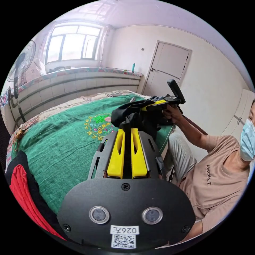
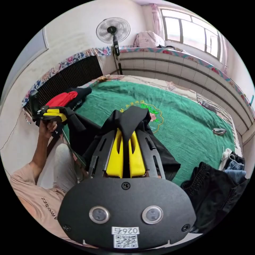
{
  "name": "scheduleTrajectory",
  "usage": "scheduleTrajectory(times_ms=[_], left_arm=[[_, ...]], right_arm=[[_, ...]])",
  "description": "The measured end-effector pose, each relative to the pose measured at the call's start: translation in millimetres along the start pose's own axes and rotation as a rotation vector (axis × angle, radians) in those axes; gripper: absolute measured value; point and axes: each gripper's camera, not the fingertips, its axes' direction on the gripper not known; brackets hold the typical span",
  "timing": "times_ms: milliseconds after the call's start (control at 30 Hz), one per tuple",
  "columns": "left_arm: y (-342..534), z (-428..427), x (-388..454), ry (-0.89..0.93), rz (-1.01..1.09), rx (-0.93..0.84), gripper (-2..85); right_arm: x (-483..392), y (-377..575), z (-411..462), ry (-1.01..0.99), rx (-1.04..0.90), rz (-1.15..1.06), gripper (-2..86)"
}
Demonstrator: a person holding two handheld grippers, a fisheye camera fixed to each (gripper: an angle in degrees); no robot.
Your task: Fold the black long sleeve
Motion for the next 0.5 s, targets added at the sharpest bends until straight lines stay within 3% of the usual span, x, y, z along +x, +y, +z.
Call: scheduleTrajectory(times_ms=[100,333,500], left_arm=[[-8.2,-86.8,39.8,-0.051,0.012,0.185,2.5],[-23.2,-229.7,172.1,-0.173,0.216,0.410,2.2],[-29.1,-312.7,280.3,-0.356,0.374,0.546,2.1]], right_arm=[[-1.2,25.3,-99.7,0.003,0.218,0.040,-1.4],[-44.7,97.1,-286.9,0.031,0.613,-0.032,-1.5],[-119.1,150.6,-387.5,0.271,0.854,-0.163,-1.5]])
